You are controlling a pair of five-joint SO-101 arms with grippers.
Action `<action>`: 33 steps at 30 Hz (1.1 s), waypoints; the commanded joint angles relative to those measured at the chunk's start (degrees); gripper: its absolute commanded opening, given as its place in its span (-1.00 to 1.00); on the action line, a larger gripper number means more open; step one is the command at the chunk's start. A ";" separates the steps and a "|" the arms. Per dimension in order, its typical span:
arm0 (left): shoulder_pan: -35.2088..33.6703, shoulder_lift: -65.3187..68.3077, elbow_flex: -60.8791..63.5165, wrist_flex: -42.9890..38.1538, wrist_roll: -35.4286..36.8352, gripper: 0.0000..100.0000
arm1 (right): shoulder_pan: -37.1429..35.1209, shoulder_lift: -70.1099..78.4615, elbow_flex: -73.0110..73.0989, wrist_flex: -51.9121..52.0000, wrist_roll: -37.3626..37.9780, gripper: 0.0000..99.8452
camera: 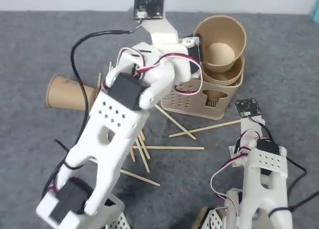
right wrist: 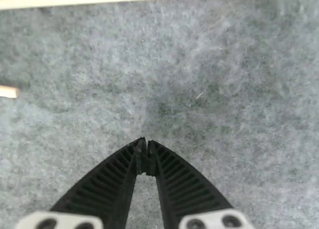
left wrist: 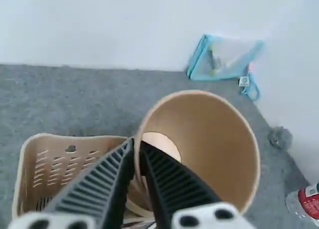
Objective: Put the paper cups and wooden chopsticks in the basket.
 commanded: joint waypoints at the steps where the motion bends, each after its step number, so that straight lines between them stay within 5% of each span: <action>1: -0.53 0.62 -1.45 -1.58 0.35 -0.97 | -0.75 -1.71 -0.26 -1.01 0.70 -0.98; 10: -0.09 3.96 -1.36 -0.09 -3.69 -0.96 | -0.75 -1.71 -0.26 -0.92 0.70 -0.98; 17: -0.44 4.13 -1.54 3.87 -6.77 -0.58 | -0.75 -1.71 -0.26 -0.92 0.70 -0.98; 22: -0.53 3.96 -2.42 4.48 -6.77 -0.59 | -0.75 -1.71 -0.26 -0.92 0.70 -0.98; 33: -0.62 3.96 -21.67 26.02 -7.03 -0.58 | -0.75 -1.71 -0.26 -1.01 0.70 -0.98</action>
